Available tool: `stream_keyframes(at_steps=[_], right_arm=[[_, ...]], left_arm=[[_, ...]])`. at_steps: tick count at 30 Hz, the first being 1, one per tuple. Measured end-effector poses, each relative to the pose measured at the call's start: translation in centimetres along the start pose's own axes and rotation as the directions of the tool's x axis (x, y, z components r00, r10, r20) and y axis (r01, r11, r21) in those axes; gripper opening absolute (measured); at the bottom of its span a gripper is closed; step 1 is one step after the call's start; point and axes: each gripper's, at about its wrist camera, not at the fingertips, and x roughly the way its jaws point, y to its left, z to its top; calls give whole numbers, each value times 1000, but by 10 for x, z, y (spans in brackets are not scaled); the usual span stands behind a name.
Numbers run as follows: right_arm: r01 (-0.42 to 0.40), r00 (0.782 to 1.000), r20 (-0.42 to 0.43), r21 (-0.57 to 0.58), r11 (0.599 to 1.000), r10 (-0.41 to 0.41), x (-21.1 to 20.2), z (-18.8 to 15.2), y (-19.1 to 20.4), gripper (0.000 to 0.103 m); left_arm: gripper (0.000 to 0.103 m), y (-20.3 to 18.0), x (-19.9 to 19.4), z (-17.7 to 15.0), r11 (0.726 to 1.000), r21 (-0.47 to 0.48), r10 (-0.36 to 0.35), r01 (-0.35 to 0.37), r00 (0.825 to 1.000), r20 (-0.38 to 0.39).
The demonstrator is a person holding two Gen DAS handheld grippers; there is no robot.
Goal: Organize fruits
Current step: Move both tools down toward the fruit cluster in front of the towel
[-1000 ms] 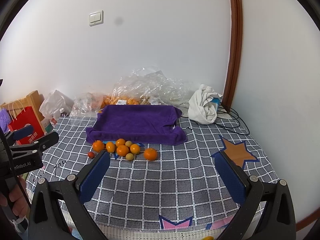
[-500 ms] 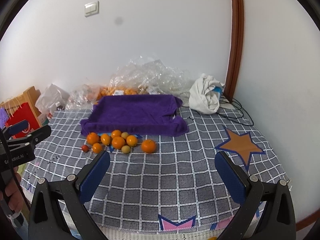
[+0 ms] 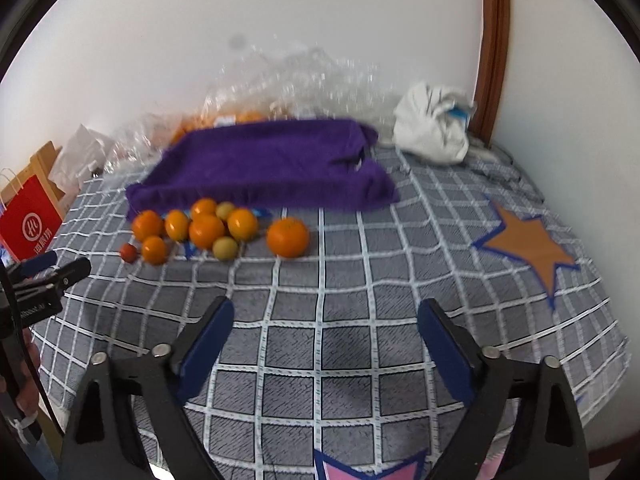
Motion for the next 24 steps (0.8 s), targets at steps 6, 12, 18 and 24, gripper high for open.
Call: stream_keyframes(at_steps=[6,12,18,24], right_arm=[[-70,997,-38,-11,997,70,30,-5,-1,74],[-91,996,-15,25,996,92,43,-5,-4,71],[-94,995,-31,40,995,95,59,2,-9,60],[-112,994,-18,9,994,112,72,20,-7,57]], left_arm=[[70,3,39,3,999,-2,-42,42,997,-65],[56,-4,59,10,998,17,-55,55,997,-48],[39,2,64,16,991,-22,-131,130,991,-29],[38,8,64,16,982,-62,-178,177,984,-20]])
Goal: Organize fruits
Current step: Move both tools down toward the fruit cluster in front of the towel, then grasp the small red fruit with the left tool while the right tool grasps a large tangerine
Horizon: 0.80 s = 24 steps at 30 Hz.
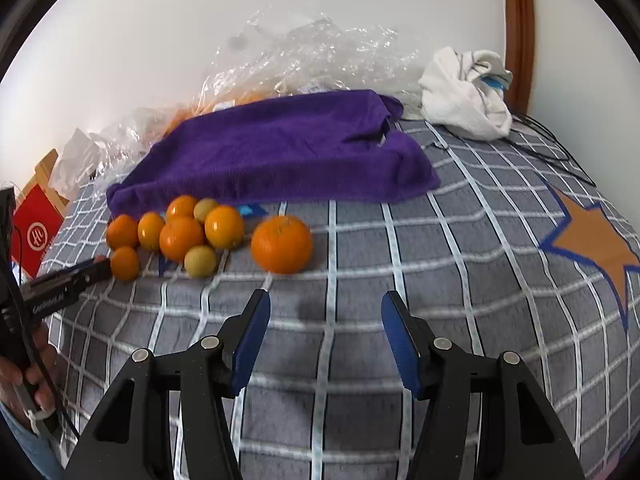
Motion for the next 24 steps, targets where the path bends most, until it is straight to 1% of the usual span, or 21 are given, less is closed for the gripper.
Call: stream_keyframes(at_steps=[1,2,3,6,11,16,22,24], right_arm=[[-12,1000,-9,-9,1000,12,2,3,2,56],[-24,1000,-20,-18,1000,23,4,6,3,55],[-38,999,-34,-30,999,37,7,8,5,55],[-60,997,-42,-53,997,58,12,9,7,54],[-75,996,-49,-69,995,72,19,6,8,52],[-108,992,-77,-83,991,102,32,12,11,52],[-98,993,-78,-114,989,89,47,24,20,51],[-94,994,-71,-106,990,87,50,27,20,49]], left_arm=[[35,0,0,0,1000,-3,-12,12,1000,1],[27,1,0,0,999,-6,-40,40,999,0],[23,2,1,0,998,-12,-59,59,998,-5],[23,4,0,-1,996,-31,-82,82,997,0],[23,6,-2,-2,995,-49,-82,82,997,7],[23,9,-2,-2,994,-65,-92,92,996,12],[23,10,-2,-1,992,-70,-102,103,995,12],[23,10,-3,-2,993,-71,-98,98,995,15]])
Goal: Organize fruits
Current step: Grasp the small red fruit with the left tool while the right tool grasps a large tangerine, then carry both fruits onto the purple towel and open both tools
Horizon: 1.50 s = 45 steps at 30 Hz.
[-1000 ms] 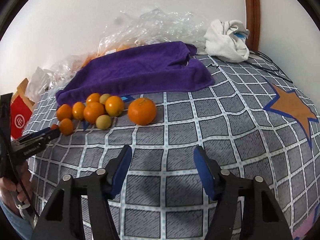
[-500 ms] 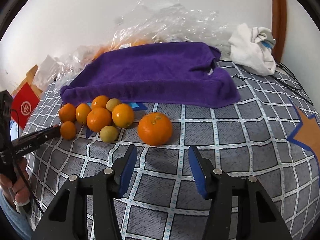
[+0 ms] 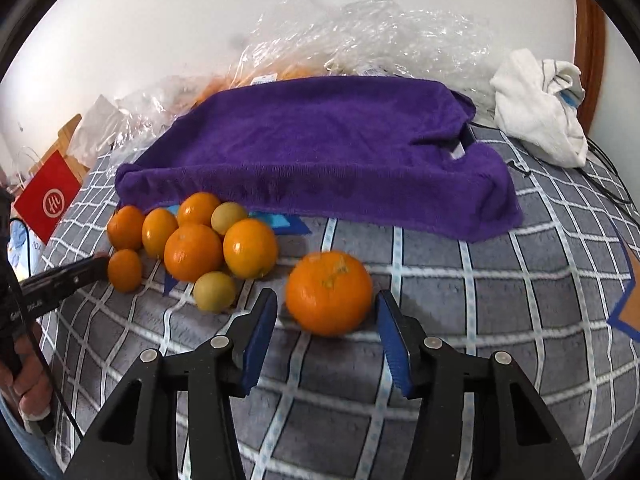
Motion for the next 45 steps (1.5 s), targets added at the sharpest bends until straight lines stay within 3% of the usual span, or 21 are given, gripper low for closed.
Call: stream_keyframes(at_steps=[2,17,22,27,30,35,40,45], right_arm=[[6,1000,5,4,1000,-6,1,1,1,42],[-57,997,62,44,997,54,-18,-7,-11,42],[-54,998,15,56,997,54,-19,-14,-15,42],[-40,999,29,78,996,38,-33,-13,-22,42],[-34,999,44,71,997,31,-47,-3,-24,42],[-6,996,93,38,999,2,-69,31,-28,42],[-2,989,150,16,1000,-1,-77,74,-30,42],[-40,982,186,19,999,36,-71,114,-32,42]], left_arm=[[23,0,-1,0,1000,-1,2,-2,1000,2],[23,-5,-13,-1,999,7,-39,39,998,56],[23,-1,-18,-1,999,-20,-37,39,995,89],[23,-1,-22,0,999,-16,-28,31,993,113],[23,0,-31,1,999,-27,36,-33,988,150],[23,3,-57,18,996,-57,80,-71,983,164],[23,-4,-85,57,997,-39,80,-73,973,219],[23,-15,-81,109,994,-15,105,-105,967,232]])
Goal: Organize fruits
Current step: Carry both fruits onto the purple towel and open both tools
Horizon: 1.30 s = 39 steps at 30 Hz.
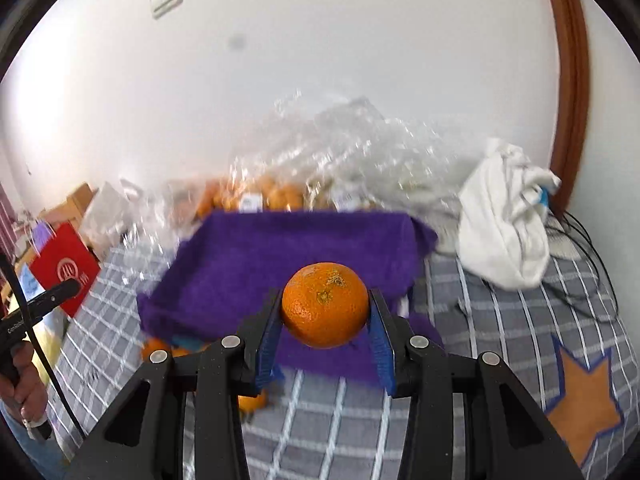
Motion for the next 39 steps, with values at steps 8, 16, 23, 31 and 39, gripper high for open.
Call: stream_keyframes(at_steps=[8,16,23,31,39], right_arm=[[-12,999,-40,30,999,13,56,21,-12,42],[-18,992,-122,94,995,29,107,6,-36,42],[0,983,-182,87,996,15,132,-9,-41,42],[18,982,-191,86,996,-1,142,-13,-44,42],[3,988,-157,93,996,11,137,-14,-43,43]], left_arm=[[23,-32,68,28,998,43,35,-35,999,1],[23,-52,152,35,996,57,69,-63,990,-120],[23,-53,187,24,988,101,133,-118,978,-160],[23,-56,200,18,989,121,110,-85,969,-222],[23,-57,212,14,984,143,143,-106,950,-276]])
